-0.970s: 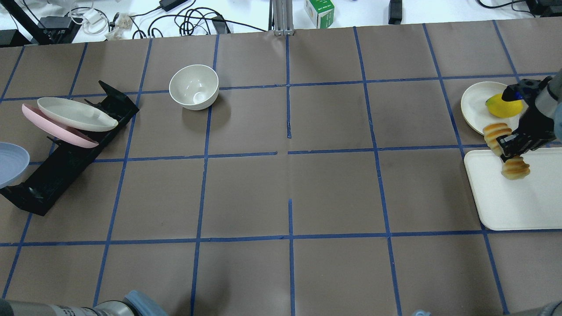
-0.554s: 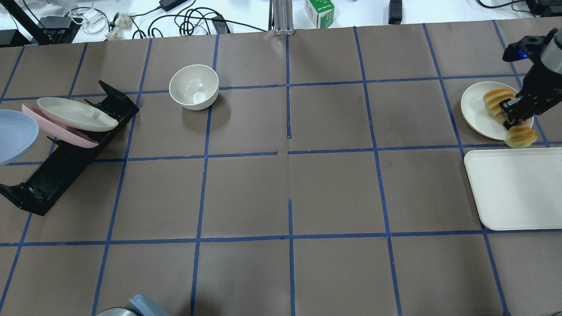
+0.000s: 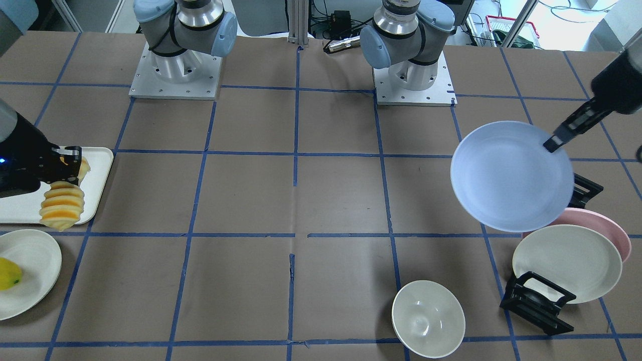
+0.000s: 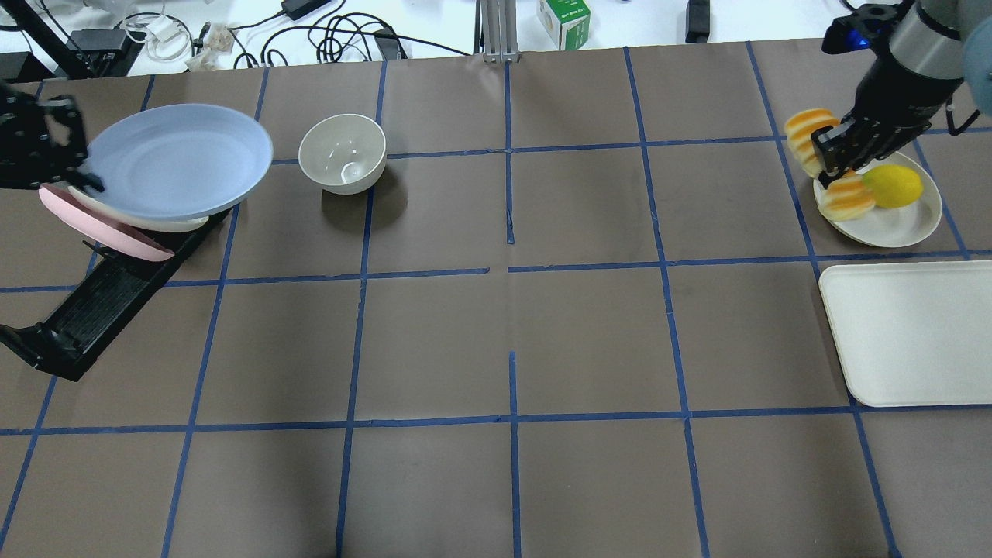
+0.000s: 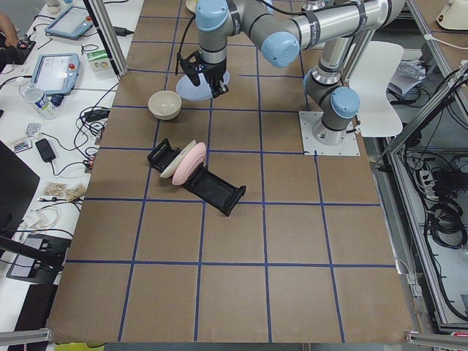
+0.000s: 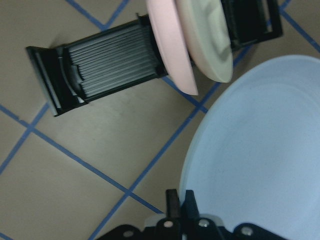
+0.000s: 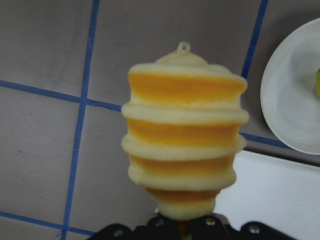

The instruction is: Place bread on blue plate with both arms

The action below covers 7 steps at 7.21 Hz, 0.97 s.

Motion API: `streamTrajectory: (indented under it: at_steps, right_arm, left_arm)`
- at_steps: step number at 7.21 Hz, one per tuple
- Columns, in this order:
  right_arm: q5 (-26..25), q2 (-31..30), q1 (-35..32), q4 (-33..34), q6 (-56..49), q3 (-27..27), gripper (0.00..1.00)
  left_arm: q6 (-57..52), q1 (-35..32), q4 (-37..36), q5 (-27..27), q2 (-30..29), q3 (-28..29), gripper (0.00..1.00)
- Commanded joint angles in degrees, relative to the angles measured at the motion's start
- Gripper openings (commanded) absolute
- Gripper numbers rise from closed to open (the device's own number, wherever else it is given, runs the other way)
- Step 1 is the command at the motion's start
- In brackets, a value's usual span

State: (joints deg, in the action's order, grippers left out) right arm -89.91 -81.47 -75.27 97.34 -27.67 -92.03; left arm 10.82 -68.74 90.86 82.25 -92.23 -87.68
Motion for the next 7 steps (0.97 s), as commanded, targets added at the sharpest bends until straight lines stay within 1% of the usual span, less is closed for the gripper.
streamTrajectory:
  at_steps: [1, 2, 3, 4, 5, 6, 7]
  right_arm:
    - [1.2, -0.9, -8.5, 0.7, 9.7, 0.2, 0.00]
    - [1.8, -0.4, -9.1, 0.7, 11.3, 0.8, 0.00]
    - [3.7, -0.3, -9.1, 0.7, 11.8, 1.1, 0.00]
    - [3.6, -0.1, -9.1, 0.7, 11.8, 0.8, 0.00]
    - [3.1, -0.1, -9.1, 0.1, 11.4, -0.1, 0.00]
    - [3.8, -0.3, -9.5, 0.6, 11.9, -1.1, 0.00]
    - [3.9, -0.3, -9.5, 0.7, 13.1, -1.6, 0.00]
  left_arm:
    - [16.0, -16.3, -13.9, -1.7, -3.6, -5.0, 0.00]
    - [22.4, -21.5, -26.1, -3.6, -6.8, -10.5, 0.00]
    - [25.9, -25.2, -33.4, -4.5, -9.8, -16.7, 0.00]
    - [26.1, -27.0, -41.2, -4.4, -12.2, -21.0, 0.00]
    - [26.4, -27.3, -47.6, -4.5, -15.1, -22.3, 0.00]
    - [25.8, -28.1, -50.7, -4.5, -17.2, -22.7, 0.00]
    - [25.8, -28.9, -51.8, -4.4, -18.7, -22.8, 0.00]
